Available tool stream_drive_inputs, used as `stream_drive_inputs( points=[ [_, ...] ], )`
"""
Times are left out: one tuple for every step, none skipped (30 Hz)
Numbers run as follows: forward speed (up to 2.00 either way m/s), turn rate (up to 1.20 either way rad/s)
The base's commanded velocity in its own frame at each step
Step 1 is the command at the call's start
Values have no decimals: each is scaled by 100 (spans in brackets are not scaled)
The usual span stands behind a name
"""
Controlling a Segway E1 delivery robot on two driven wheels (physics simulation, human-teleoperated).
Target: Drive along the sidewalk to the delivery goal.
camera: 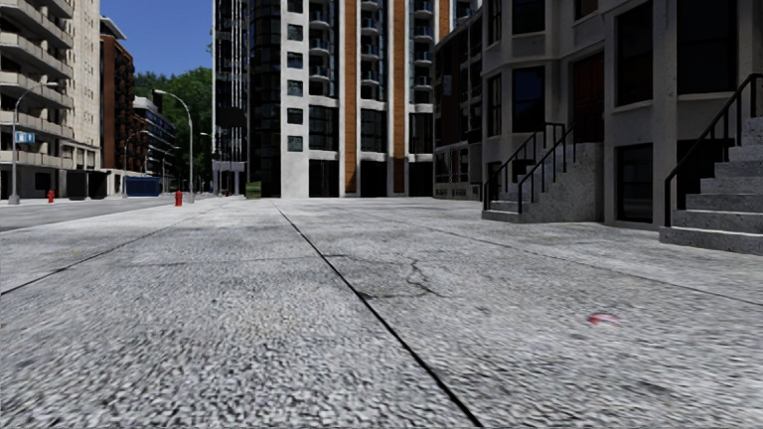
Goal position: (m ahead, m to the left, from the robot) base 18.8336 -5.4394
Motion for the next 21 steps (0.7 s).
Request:
stream_drive_inputs(
  points=[
    [200,-18],
    [200,-18],
    [200,-18],
    [200,-18],
    [200,-18],
    [200,-18],
    [200,-18],
    [200,-18],
    [200,-18],
    [200,-18],
    [200,-18],
    [200,-18],
    [200,-18],
    [200,-18],
    [200,-19],
    [200,-19],
    [200,-20],
    [200,-20],
    [200,-21],
    [200,-23],
    [200,-23]
  ],
)
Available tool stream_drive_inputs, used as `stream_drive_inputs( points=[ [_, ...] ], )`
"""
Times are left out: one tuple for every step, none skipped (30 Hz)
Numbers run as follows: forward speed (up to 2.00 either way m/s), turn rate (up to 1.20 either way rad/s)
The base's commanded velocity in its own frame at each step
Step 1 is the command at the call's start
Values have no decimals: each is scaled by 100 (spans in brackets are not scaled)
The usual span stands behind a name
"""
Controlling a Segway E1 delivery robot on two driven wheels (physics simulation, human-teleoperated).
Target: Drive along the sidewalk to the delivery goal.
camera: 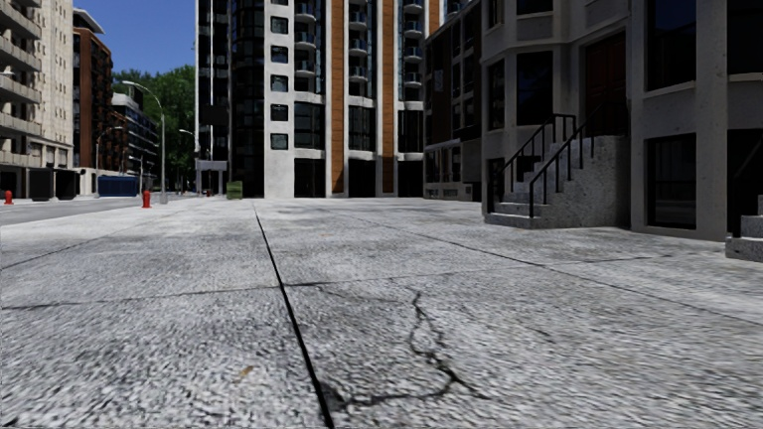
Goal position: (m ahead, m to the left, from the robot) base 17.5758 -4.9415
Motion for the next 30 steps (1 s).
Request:
stream_drive_inputs(
  points=[
    [200,-24],
    [200,-24],
    [200,-24],
    [200,-24],
    [200,-24],
    [200,-24],
    [200,-24],
    [200,-24],
    [200,-24],
    [200,-24],
    [200,-24],
    [200,-24],
    [200,-24],
    [200,-24],
    [200,-24],
    [200,-24],
    [200,-24],
    [200,-24],
    [200,-24],
    [200,-24],
    [200,-24],
    [200,-24],
    [200,-24],
    [200,-24],
    [200,-24],
    [200,-24],
    [200,-24],
    [200,-9],
    [200,-9],
    [200,0]
  ],
)
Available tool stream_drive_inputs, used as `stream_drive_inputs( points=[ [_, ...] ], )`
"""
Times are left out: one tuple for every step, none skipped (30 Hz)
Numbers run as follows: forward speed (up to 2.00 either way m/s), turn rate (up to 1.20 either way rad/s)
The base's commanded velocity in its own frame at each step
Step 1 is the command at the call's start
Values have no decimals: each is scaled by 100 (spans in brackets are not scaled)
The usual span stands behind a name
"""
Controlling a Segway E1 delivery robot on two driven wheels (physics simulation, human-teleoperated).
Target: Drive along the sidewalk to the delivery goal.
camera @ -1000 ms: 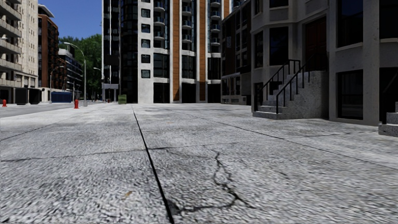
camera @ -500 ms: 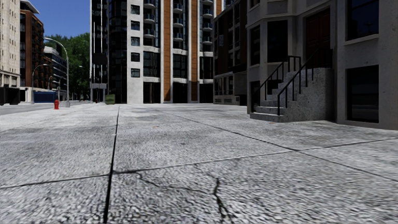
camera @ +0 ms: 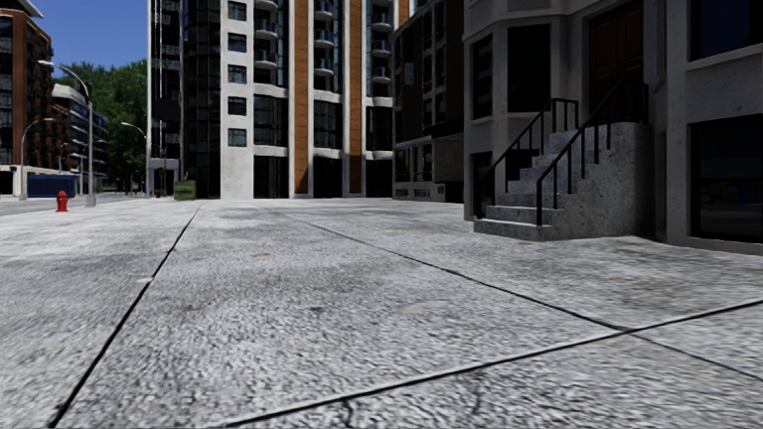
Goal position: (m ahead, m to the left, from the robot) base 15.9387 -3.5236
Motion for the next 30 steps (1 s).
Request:
stream_drive_inputs(
  points=[
    [200,0],
    [200,0],
    [200,0],
    [200,0],
    [200,0],
    [200,0],
    [200,0],
    [200,0],
    [200,0],
    [200,0],
    [200,0],
    [200,0],
    [200,0],
    [200,0],
    [200,0],
    [200,0],
    [200,0],
    [200,0],
    [200,0],
    [200,0],
    [200,0],
    [200,0],
    [200,0],
    [200,0],
    [200,0],
    [200,0],
    [200,0],
    [200,0],
    [200,0],
    [200,0]
  ],
)
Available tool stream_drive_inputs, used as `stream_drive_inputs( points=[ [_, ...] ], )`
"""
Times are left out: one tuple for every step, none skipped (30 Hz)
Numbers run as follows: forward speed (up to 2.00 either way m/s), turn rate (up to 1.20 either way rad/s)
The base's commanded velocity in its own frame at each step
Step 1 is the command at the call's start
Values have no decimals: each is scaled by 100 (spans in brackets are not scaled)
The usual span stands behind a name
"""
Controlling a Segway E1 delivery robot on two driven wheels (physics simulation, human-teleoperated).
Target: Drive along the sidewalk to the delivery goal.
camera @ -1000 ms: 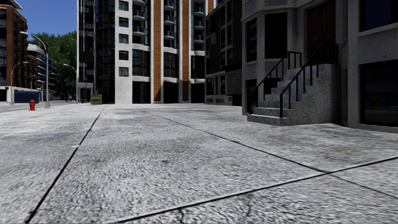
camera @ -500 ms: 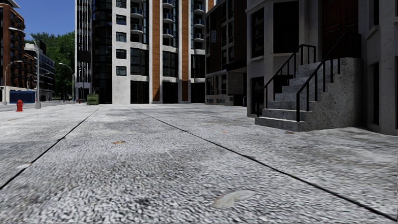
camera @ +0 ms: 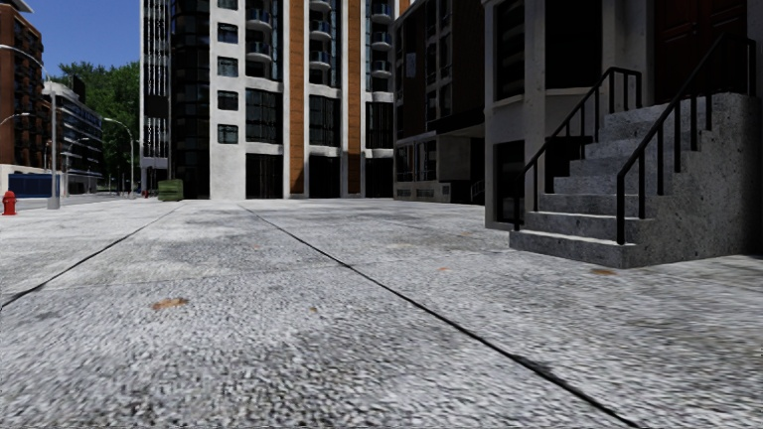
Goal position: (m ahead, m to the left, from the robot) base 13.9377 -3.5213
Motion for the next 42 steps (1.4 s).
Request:
stream_drive_inputs(
  points=[
    [200,0],
    [200,0],
    [200,0],
    [200,0],
    [200,0],
    [200,0],
    [200,0],
    [200,0],
    [200,0],
    [200,0],
    [200,0],
    [200,0],
    [200,0],
    [200,0],
    [200,0],
    [200,0],
    [200,0],
    [200,0],
    [200,0],
    [200,0],
    [200,0],
    [200,0],
    [200,0],
    [200,0],
    [200,0],
    [200,0],
    [200,0],
    [200,0],
    [200,0],
    [200,0],
    [200,0],
    [200,0],
    [200,0],
    [200,0],
    [200,0],
    [200,0],
    [200,0],
    [200,0],
    [200,0],
    [200,0],
    [200,0],
    [200,0]
  ],
)
